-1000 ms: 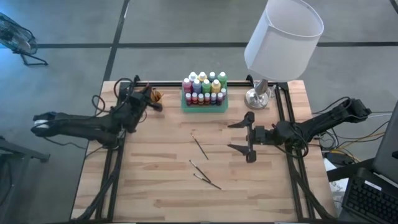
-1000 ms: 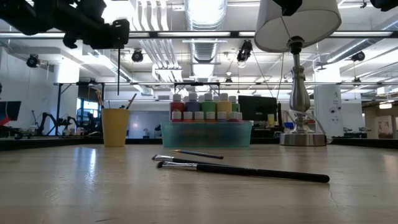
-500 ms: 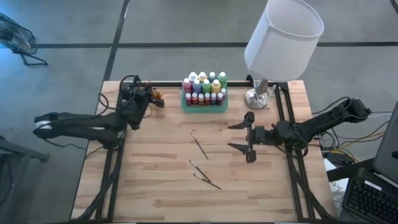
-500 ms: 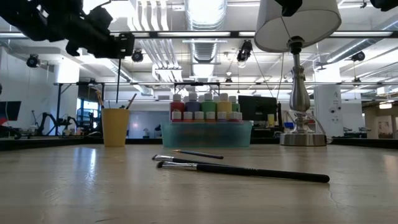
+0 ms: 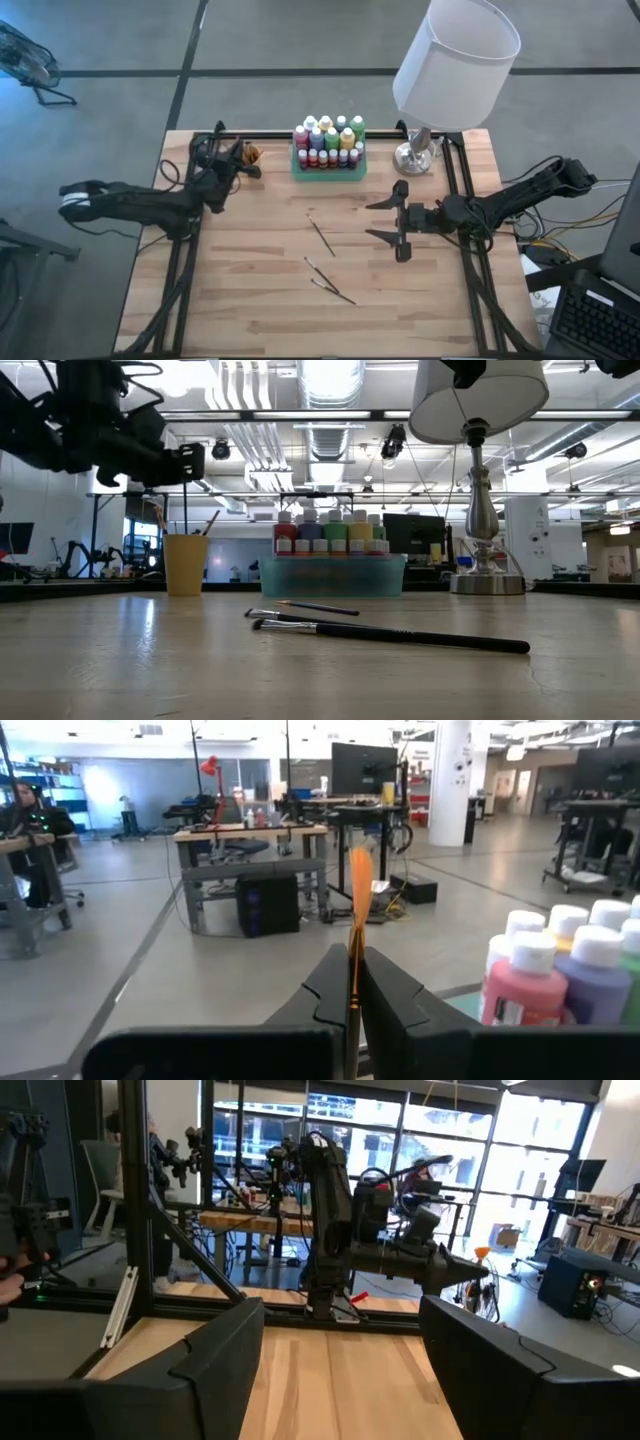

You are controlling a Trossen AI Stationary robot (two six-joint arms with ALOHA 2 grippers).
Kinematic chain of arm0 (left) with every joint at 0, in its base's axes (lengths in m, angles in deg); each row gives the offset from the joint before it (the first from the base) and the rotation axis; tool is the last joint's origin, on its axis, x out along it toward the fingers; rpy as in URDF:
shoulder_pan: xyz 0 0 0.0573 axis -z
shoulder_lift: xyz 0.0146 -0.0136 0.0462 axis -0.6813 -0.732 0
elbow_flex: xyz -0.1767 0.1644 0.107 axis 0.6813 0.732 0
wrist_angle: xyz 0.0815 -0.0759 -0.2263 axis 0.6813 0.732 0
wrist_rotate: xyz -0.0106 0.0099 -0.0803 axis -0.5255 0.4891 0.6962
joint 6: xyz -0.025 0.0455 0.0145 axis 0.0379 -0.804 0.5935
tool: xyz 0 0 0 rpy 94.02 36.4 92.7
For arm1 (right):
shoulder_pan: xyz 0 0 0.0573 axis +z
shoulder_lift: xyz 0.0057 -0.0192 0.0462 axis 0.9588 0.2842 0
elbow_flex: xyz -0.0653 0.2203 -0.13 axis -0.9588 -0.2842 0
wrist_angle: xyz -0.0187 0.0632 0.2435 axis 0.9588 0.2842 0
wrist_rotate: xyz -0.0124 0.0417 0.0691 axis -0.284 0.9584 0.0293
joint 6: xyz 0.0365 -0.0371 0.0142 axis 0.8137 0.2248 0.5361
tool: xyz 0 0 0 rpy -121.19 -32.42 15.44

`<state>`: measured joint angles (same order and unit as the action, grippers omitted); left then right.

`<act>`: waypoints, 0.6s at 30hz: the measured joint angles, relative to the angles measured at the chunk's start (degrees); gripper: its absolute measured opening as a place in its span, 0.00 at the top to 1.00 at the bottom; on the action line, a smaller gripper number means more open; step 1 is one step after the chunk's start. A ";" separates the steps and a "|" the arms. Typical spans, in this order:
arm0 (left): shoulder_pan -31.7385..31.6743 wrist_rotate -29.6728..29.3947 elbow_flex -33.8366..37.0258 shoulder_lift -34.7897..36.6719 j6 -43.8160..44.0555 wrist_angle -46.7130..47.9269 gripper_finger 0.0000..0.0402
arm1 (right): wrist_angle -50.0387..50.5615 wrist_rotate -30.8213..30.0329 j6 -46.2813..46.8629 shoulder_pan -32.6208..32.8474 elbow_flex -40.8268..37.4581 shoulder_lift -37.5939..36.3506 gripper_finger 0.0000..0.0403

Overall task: Pick & Place Paint Supplies
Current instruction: Put the gold paintbrush into the orange cup

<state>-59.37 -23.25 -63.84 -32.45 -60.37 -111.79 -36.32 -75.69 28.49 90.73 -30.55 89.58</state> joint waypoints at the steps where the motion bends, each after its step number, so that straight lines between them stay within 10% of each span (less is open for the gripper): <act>1: -0.02 0.02 0.35 -0.24 -0.11 -0.24 0.97 | -0.03 0.00 -0.09 0.00 0.00 0.00 0.35; 18: -4.37 4.15 0.61 -9.82 3.76 -4.81 0.97 | -0.03 0.00 -0.25 0.00 0.00 0.00 0.43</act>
<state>-63.74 -19.10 -63.23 -42.27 -56.62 -116.60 -36.34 -75.69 28.25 90.73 -30.55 89.58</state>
